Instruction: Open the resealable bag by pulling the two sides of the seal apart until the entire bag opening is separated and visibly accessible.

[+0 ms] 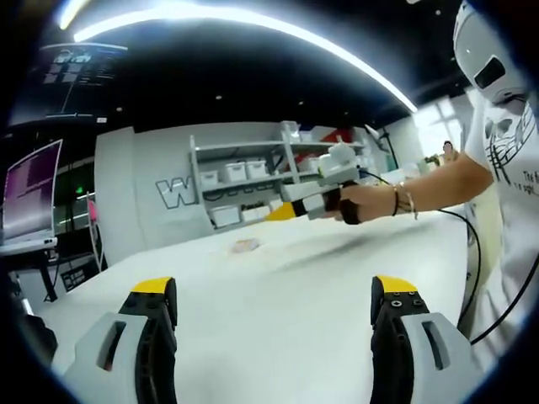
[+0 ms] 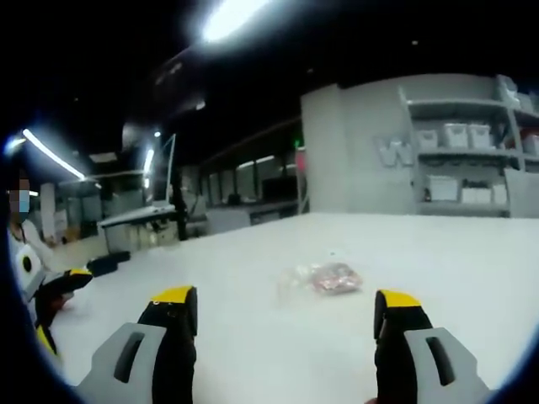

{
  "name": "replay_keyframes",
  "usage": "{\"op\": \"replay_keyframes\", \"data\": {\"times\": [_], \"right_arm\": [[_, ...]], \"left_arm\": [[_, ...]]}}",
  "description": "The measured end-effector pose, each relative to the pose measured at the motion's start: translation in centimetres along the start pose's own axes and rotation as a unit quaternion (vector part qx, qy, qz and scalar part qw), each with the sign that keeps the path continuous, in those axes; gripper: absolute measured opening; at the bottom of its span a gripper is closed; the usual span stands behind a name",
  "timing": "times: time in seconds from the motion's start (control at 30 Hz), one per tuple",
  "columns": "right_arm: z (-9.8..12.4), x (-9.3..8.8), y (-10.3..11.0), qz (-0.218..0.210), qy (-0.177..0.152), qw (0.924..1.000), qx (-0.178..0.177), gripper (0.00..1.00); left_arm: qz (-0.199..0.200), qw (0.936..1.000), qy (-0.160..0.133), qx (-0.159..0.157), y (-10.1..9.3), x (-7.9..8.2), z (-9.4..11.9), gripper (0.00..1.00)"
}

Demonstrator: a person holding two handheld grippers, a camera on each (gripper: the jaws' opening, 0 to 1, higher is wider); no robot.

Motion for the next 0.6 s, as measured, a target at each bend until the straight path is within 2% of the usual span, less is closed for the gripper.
{"op": "replay_keyframes", "data": {"times": [0.6], "right_arm": [[2.8,0.4,0.8,-0.004,-0.021,0.9998,0.006,0.87]], "left_arm": [[-0.002,1.0,0.002,0.002,0.0,-0.1,0.0,0.94]]}}
Point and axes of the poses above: the point that each gripper's makers call its tool centre point, and the gripper's own axes: z roughly backward along the fingers, y roughly to its left, x roughly out of its top, the point moved 4 cm from there along z, roughly backward along the fingers
